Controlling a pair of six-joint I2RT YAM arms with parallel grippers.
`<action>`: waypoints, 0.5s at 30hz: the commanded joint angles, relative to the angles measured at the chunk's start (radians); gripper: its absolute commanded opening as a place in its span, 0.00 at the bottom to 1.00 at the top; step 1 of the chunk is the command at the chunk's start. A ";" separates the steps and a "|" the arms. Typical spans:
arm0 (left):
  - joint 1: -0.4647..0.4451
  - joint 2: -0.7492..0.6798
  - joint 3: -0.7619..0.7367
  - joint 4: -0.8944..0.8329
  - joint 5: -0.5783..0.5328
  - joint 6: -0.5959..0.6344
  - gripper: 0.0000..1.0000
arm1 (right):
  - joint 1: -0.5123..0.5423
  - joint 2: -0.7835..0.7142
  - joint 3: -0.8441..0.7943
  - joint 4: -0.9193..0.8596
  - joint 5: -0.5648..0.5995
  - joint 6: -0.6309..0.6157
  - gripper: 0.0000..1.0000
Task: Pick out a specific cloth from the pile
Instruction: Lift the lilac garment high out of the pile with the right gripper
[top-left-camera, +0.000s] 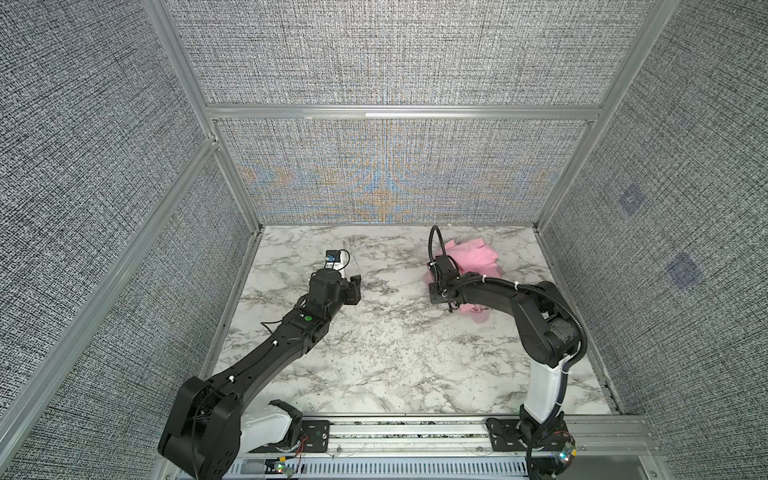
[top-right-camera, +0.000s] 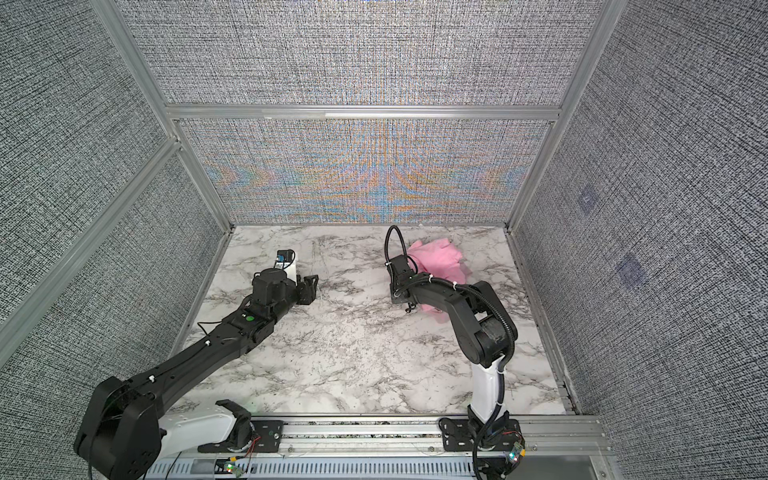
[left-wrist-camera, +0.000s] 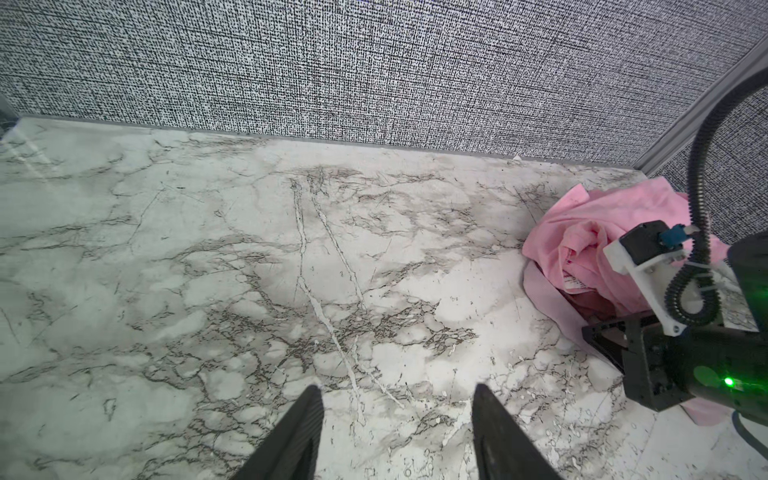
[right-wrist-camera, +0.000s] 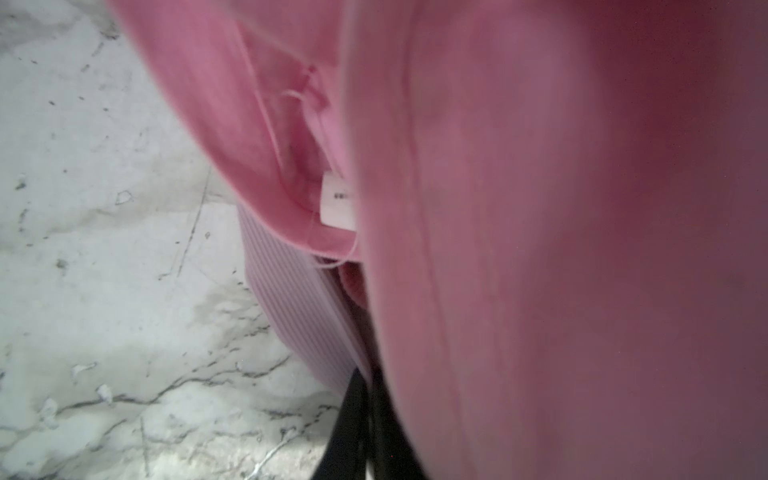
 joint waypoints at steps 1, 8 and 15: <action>0.006 -0.005 -0.003 0.020 0.004 0.005 0.59 | 0.002 -0.009 0.006 -0.015 0.018 0.014 0.00; 0.013 -0.015 -0.003 0.012 0.004 0.009 0.59 | 0.003 -0.167 -0.041 0.015 -0.005 0.034 0.00; 0.021 -0.034 0.006 -0.004 0.005 0.014 0.59 | -0.012 -0.323 -0.020 -0.017 -0.042 0.015 0.00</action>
